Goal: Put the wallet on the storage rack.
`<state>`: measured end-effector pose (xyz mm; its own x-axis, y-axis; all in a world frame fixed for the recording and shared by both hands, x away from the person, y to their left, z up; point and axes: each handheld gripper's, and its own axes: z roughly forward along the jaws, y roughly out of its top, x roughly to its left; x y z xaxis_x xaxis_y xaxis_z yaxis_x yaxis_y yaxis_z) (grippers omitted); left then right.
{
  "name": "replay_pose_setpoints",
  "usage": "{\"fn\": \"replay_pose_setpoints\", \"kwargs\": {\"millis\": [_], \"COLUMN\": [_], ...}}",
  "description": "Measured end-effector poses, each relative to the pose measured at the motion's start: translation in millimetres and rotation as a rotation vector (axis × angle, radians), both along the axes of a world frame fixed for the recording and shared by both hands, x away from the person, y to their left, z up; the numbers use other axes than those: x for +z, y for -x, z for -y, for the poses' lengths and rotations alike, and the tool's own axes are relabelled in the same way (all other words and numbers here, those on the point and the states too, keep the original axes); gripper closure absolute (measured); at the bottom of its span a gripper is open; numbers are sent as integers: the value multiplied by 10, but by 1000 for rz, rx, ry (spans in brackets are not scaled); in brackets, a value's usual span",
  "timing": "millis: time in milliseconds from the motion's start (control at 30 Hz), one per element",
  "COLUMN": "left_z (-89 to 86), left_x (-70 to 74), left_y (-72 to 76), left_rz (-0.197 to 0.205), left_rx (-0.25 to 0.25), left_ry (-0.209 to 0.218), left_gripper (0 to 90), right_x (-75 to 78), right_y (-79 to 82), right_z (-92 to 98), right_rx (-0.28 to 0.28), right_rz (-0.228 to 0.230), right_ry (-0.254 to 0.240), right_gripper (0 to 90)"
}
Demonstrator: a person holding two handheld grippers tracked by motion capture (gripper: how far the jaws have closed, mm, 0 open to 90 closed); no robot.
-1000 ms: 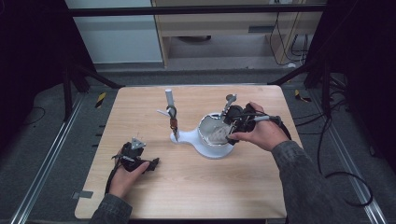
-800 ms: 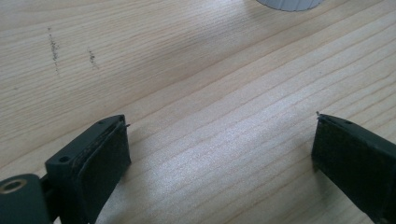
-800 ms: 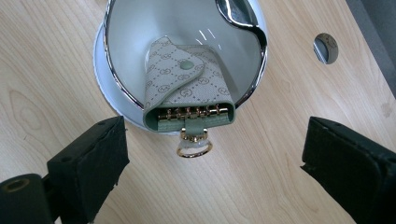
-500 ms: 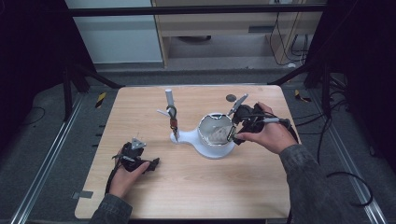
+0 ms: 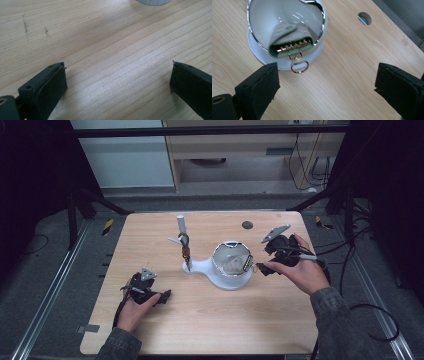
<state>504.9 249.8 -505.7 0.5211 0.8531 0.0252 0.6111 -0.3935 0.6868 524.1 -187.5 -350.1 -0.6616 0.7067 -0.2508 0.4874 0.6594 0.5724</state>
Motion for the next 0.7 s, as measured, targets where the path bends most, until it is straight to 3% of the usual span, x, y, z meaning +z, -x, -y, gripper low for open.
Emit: {"fn": "replay_pose_setpoints", "kwargs": {"millis": [133,333,633,700], "left_z": [-1,-13,-21,-20], "left_x": [-3,-21,-27,-27], "left_y": [0,8,6,6], "left_rz": [2,19,26,26], "left_rx": [-1,-8,-12,-12], "left_ry": [2,17,18,18], "left_gripper": [0,0,0,0], "right_x": [-73,-300,-755,-932], "right_y": [66,181,333,320], "right_z": [144,319,442,487], "right_rx": [-45,-103,-153,-173], "right_rz": [23,48,69,40], "right_ry": [-33,-77,-159,-165], "right_gripper": [66,92,115,116]}}
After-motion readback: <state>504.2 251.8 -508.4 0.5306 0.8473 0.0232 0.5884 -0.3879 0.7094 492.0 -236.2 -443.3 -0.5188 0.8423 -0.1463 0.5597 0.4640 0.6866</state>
